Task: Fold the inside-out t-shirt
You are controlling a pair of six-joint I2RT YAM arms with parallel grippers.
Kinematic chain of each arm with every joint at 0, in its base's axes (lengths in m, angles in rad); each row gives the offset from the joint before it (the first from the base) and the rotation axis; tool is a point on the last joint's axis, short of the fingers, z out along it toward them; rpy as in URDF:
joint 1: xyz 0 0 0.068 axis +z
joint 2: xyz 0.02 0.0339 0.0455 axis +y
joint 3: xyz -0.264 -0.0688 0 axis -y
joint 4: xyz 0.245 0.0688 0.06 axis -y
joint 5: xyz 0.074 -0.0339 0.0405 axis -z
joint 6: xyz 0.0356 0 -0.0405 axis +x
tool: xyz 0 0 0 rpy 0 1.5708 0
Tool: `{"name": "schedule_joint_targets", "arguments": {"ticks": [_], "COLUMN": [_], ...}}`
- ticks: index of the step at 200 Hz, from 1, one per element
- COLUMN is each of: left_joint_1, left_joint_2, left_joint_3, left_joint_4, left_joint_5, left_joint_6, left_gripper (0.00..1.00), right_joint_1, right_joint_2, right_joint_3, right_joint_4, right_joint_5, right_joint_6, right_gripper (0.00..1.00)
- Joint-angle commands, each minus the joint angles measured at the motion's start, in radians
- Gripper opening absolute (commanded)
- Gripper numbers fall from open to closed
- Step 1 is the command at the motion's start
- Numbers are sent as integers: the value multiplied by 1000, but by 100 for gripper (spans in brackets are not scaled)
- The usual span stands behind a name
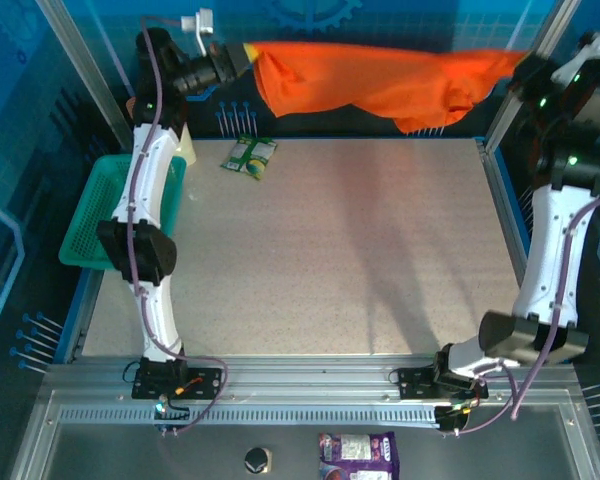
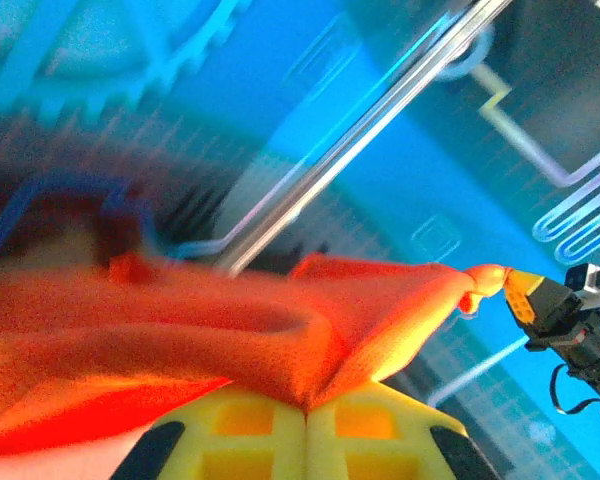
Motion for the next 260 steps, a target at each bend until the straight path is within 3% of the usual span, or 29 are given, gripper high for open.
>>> {"name": "schedule_joint_targets", "arguments": {"ticks": [1,37,86,132,196,225,260], "left_joint_1": [-8,-26,-65,-109,-137,-141,-153], "left_joint_2": [-169,-297,-270,-280,-464,-536,-595], "left_joint_3": [-323,-794,-1085,-1195,-1384,-1444,-1468], "left_joint_4": [-76,-121,-183,-234,-264,-293,-336], "left_joint_5": [-4,-97,-225,-340,-487,-466,-448], "left_joint_6": [169,230,256,252,182,173,174], "left_gripper": [0,0,0,0,0,4,28], "right_joint_1": [-19,-18,-14,-5,4,6,20], "right_joint_2": [-156,-298,-273,-340,-527,-547,-609], "right_joint_3": [-320,-796,-1156,-1248,-1266,-1257,-1230], "right_joint_4": [29,10,69,-24,-278,-366,-474], "right_joint_5": [-66,-79,-58,-5,111,122,132], "right_joint_6": [43,63,136,183,258,287,328], "right_gripper": [0,0,0,0,0,0,31]}}
